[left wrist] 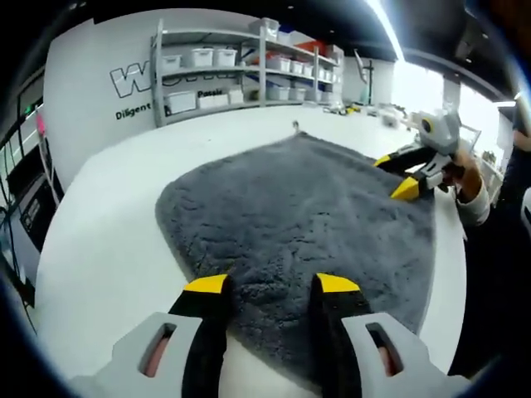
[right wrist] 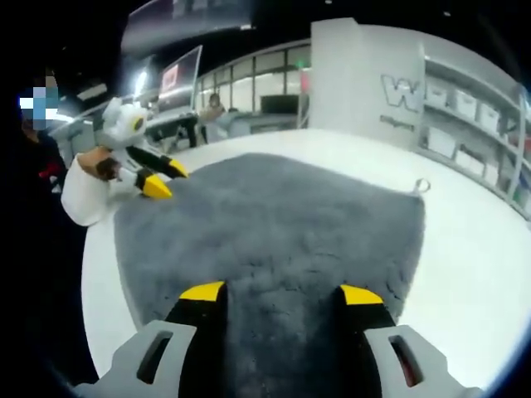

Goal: Open the folded towel by lifting each exposed corner and separating the folded layers until the towel lies flat within the target outline without major curled edges

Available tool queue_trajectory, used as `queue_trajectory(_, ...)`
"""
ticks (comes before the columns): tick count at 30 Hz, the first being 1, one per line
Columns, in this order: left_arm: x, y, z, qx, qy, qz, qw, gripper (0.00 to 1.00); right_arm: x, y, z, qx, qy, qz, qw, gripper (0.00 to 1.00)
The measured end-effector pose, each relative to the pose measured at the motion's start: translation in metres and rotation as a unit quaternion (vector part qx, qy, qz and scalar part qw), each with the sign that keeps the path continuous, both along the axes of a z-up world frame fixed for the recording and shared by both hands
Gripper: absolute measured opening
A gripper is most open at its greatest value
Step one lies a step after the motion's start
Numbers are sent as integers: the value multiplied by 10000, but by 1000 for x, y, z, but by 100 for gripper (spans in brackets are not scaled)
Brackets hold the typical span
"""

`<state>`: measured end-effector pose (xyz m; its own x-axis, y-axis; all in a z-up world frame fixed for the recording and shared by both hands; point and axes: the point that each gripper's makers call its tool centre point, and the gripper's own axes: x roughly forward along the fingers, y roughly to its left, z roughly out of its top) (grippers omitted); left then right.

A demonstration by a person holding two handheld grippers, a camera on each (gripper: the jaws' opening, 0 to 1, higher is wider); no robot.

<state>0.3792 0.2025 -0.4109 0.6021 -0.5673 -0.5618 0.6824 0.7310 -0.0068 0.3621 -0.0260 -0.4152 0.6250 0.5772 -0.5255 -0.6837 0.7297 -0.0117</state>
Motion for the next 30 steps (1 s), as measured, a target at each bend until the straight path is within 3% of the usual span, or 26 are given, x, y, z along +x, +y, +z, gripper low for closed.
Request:
queue_trajectory(18, 8, 28, -1, -19, -28, 419, 9991, 41, 2, 25, 0, 135, -147, -182, 9996, 51)
queue_trajectory(22, 9, 34, -2, -12, -22, 504, 9987, 42, -1, 39, 0, 217, -102, -30, 9997, 51)
queue_trajectory(25, 8, 37, -3, -97, -39, 553, 9984, 41, 8, 56, 8, 1255, -723, 182, 9893, 55)
queue_trajectory(26, 6, 37, -3, -132, -74, 559, 9983, 41, 4, 48, 3, 749, -803, 265, 9936, 54)
queue_trajectory(28, 4, 35, -2, -138, -92, 510, 9986, 41, -6, 51, 0, 645, -362, 287, 9968, 57)
queue_trajectory(30, 5, 35, -2, -92, -39, 517, 9986, 41, -10, 50, 1, 212, -226, 440, 9986, 58)
